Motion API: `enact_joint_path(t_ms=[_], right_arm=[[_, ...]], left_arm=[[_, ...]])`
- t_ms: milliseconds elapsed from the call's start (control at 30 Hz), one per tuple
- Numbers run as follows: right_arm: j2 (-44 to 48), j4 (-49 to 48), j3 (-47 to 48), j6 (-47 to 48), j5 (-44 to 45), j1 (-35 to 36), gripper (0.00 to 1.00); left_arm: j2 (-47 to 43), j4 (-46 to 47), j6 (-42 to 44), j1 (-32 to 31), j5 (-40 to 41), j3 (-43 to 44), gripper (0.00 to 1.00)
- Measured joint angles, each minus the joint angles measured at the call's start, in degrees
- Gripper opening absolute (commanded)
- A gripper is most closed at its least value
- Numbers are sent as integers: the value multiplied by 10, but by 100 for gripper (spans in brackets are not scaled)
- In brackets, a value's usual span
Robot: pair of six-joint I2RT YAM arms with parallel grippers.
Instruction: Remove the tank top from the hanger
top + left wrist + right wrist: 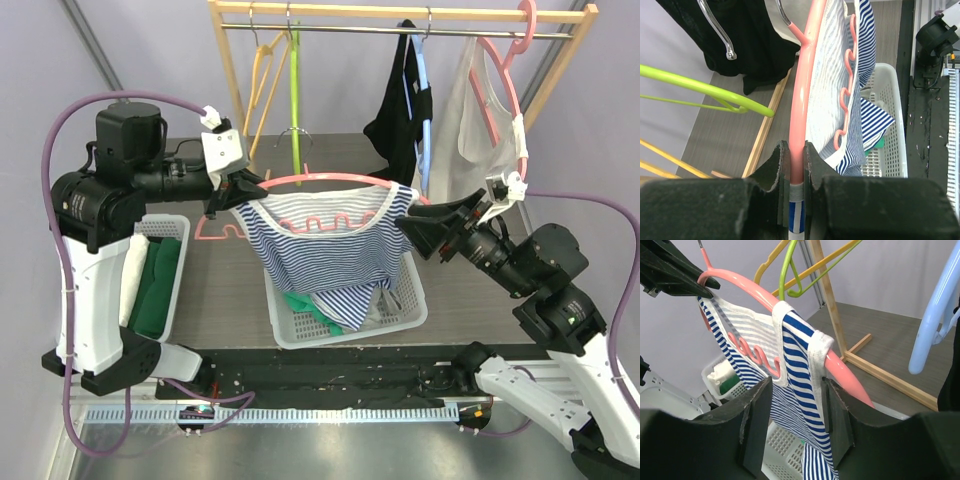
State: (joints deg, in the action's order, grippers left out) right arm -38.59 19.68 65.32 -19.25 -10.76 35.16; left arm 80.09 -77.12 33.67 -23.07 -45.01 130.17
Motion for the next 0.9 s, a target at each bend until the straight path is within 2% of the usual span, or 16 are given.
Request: enact_joint_path(t_ms=[167,267,300,367,400,700,900], right_arm=[[-11,-13,-3,-9,0,0,40],[-18,-23,-4,-14,-1,-1,27],[-21,-29,-4,-17,-4,-1,19],[-29,-38,-4,-21,-10,-1,10],[-33,-43,-4,-23,-12,-1,3],[-33,-60,-3,-33,-19,-1,1],[14,-36,7,-16,34,-1,1]], left_arm=[[0,-5,0,3,2,1,0],[0,-8,0,3,4,2,0],[0,-8,0,3,4,2,0],[0,-9,0,3,3,2,0],[0,-9,0,3,3,2,0],[0,-9,0,3,1,2,0],[0,-8,0,3,-1,2,0]])
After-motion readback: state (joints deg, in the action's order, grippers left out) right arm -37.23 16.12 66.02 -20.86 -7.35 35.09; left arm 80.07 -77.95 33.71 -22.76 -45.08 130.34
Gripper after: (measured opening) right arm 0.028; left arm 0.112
